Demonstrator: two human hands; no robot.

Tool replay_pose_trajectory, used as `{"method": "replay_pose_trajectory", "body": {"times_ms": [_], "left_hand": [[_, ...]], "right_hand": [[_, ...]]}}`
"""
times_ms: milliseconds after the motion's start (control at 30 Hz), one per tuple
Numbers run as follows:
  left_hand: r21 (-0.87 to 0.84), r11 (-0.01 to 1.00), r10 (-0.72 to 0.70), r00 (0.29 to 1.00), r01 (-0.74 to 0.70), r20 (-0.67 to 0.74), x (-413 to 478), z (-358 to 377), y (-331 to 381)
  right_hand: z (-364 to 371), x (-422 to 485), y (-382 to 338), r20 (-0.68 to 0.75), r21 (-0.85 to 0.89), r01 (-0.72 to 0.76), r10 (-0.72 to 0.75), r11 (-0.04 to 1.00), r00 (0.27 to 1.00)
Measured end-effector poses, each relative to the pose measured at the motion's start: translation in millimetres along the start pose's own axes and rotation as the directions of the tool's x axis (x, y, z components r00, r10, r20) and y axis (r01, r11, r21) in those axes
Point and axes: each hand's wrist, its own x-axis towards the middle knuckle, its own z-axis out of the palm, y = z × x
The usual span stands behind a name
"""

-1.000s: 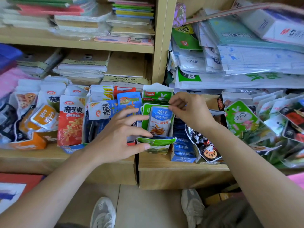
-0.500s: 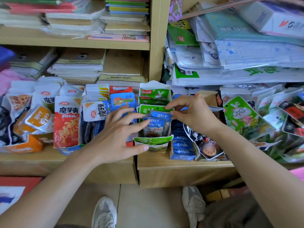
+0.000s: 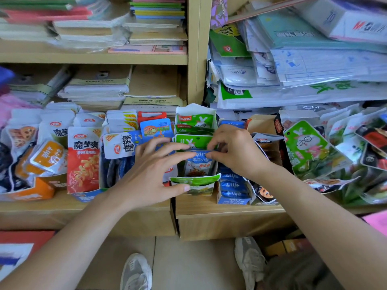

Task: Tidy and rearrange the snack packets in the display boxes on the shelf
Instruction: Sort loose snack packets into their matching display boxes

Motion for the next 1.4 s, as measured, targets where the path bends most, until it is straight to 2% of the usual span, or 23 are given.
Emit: {"method": "replay_pose_trajectory", "body": {"times_ms": [133, 333, 500, 600, 700, 867, 1000, 1100, 1200, 1333, 1400], "left_hand": [[-0.010, 0.999, -0.035, 0.994, 0.034, -0.105, 1, -1, -3], [0.000, 0.998, -0.059, 0.981, 0.060, -0.182, 4, 3, -3], [0.038, 0.998, -0.032, 0.980, 0.040, -0.194, 6, 6, 1], [0.038, 0.999, -0.017, 0.977, 0.026, -0.212, 7, 6, 3], [0.000, 0.998, -0.058, 0.967, 0.060, -0.249, 9, 7, 5], [0.018, 0.997, -0.067, 0.948, 0.077, -0.312, 9, 9, 5], [0.046, 0.993, -0.085, 0.922, 0.110, -0.378, 13, 14, 2], [0.063, 0.987, -0.111, 0.909, 0.149, -0.403, 17, 17, -3], [0.062, 0.980, -0.149, 0.898, 0.191, -0.414, 20, 17, -5], [0.052, 0.965, -0.212, 0.879, 0.258, -0.426, 28, 13, 0], [0.022, 0.959, -0.248, 0.871, 0.284, -0.423, 31, 11, 3]], "right_hand": [[-15, -4, -3, -0.014, 0.103, -0.026, 0.027, 0.994, 1.000], [-62, -14, -3, -0.129, 0.378, -0.153, 0.216, 0.913, 0.968], [-102, -22, -2, -0.331, 0.516, -0.031, 0.233, 0.856, 0.914], [-112, -23, 2, -0.473, 0.422, -0.008, 0.227, 0.907, 0.852], [-110, -22, 7, -0.523, 0.295, -0.044, 0.200, 0.954, 0.829], [-101, -17, 20, -0.451, 0.189, -0.110, 0.186, 0.976, 0.873], [-83, -12, 24, -0.335, 0.009, -0.137, 0.132, 0.991, 0.933], [-68, -7, 30, -0.242, -0.139, -0.090, 0.055, 0.986, 0.969], [-61, -2, 37, -0.228, -0.156, -0.098, 0.060, 0.983, 0.972], [-48, 4, 43, -0.131, -0.237, -0.107, 0.078, 0.966, 0.988], [-45, 9, 49, -0.157, -0.233, -0.136, 0.100, 0.963, 0.982]]}}
